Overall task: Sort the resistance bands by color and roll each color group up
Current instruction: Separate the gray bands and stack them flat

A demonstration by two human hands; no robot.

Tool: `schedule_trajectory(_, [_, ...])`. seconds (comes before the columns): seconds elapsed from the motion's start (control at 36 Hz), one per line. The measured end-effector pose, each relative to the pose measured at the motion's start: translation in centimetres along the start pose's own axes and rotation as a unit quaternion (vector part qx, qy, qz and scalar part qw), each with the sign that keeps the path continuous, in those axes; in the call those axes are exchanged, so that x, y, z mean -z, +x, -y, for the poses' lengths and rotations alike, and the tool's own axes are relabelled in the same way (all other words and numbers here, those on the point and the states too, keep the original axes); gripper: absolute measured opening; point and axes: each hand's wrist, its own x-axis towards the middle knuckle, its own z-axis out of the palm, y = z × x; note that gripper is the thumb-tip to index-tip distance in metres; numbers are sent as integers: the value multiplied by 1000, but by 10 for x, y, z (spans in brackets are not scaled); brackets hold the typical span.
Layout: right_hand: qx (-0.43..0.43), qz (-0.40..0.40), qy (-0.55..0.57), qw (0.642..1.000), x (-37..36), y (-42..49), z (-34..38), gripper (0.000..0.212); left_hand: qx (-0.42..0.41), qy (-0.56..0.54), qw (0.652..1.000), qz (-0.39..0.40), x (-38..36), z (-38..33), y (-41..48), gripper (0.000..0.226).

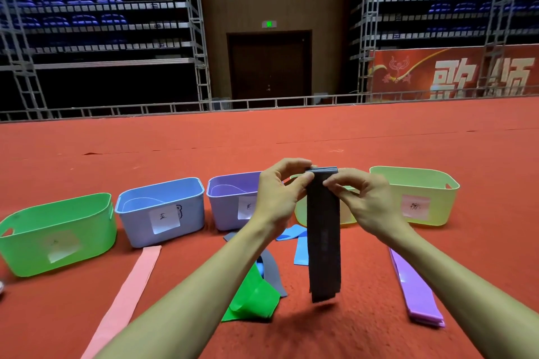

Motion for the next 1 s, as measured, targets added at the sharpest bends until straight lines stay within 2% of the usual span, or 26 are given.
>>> schedule_trajectory(0.17, [-6, -8, 6, 1000, 2, 1, -2, 28, 1, 15, 999, 38, -4, 2, -2, 20])
schedule_trajectory(0.36, [-26, 42, 50, 997, 3, -3, -5, 18, 14, -1, 1000, 9, -3, 9, -2, 21])
schedule_trajectory(0.78, [-60, 54, 70, 994, 7, -3, -5, 25, 21, -19, 999, 19, -5, 17, -1, 15])
schedule_trajectory(1.0, [-64, 60, 70, 994, 1, -9, -12, 26, 37, 0, 998, 49, 5, 25, -1, 17])
